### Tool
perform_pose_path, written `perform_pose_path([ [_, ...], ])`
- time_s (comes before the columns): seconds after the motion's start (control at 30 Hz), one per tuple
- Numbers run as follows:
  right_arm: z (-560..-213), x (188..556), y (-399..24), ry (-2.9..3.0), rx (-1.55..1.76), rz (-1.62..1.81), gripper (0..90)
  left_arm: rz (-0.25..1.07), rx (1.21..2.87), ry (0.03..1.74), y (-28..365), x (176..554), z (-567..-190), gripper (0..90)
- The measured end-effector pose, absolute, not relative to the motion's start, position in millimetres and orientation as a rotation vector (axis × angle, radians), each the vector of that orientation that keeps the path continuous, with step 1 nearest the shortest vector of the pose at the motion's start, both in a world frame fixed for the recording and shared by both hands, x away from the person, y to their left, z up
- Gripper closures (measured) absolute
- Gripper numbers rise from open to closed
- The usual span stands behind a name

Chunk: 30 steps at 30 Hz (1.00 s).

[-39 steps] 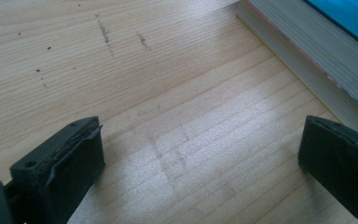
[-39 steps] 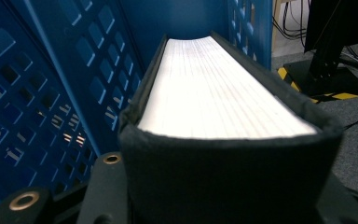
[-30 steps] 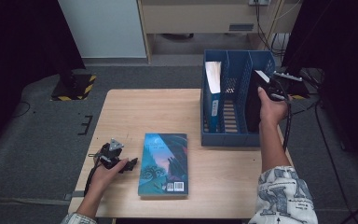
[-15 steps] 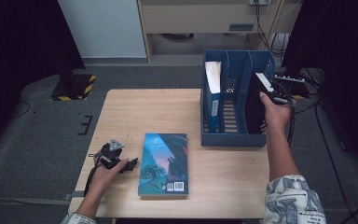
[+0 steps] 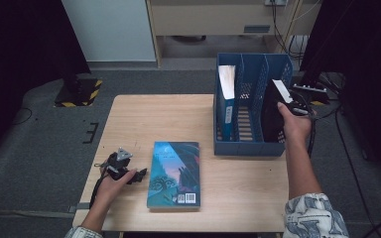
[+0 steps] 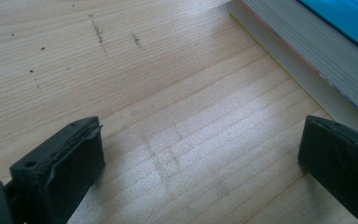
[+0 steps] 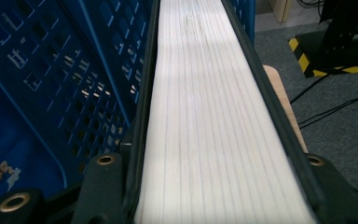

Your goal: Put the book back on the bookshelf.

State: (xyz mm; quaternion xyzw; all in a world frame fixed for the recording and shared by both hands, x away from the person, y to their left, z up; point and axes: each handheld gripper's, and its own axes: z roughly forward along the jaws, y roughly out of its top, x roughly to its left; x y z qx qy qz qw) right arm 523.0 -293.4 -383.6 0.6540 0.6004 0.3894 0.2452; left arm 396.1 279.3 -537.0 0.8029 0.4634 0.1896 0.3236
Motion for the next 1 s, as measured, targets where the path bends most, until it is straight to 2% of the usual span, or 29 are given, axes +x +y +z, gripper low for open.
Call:
perform_pose_path([
  [1.0, -377.9, 525.7, -287.6, 1.645, 1.774, 1.079, 45.2, 0.495, 2.106, 1.214, 278.9, 396.3, -537.1, 0.0],
])
